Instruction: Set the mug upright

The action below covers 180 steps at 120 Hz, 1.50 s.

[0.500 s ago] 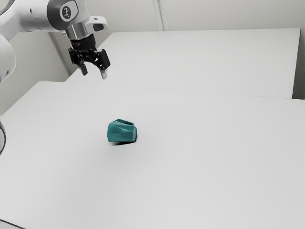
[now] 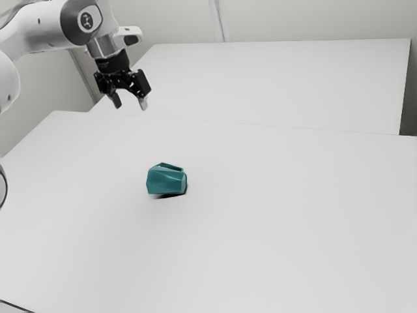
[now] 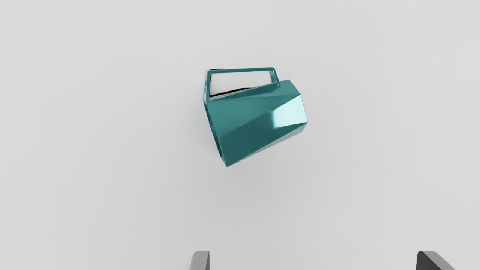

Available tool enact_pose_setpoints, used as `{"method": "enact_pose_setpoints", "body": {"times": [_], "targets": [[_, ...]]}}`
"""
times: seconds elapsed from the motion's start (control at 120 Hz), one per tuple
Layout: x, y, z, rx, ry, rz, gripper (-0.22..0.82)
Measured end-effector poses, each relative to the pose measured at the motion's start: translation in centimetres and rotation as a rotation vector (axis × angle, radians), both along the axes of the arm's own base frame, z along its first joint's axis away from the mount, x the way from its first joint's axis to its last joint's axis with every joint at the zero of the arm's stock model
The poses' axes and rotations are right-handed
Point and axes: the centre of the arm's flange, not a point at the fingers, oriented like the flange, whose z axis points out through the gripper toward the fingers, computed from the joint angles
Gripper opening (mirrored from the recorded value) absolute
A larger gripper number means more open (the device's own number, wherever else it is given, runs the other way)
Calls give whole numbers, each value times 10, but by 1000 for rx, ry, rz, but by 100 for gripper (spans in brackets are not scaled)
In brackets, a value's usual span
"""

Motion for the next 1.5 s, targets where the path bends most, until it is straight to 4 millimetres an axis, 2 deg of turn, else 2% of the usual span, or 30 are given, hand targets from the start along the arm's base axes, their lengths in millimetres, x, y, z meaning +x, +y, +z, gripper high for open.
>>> {"method": "enact_pose_setpoints", "body": {"times": [0.083, 0.283, 0.442, 0.525, 0.758, 0.983, 1.15, 1.35, 1.408, 1.5], "targets": [[-2, 24, -9, -96, 1, 38, 60], [-16, 89, -62, -310, 22, 102, 60], [-12, 115, -101, -384, 13, 88, 60], [-5, 126, -135, -431, 20, 83, 60], [-2, 126, -213, -515, 45, 40, 60], [-4, 136, -260, -629, 5, 38, 60], [-4, 131, -281, -686, -24, 5, 60], [-8, 124, -292, -775, -62, -9, 60], [-10, 125, -292, -807, -76, -9, 54], [-12, 128, -291, -843, -95, -11, 37]]}}
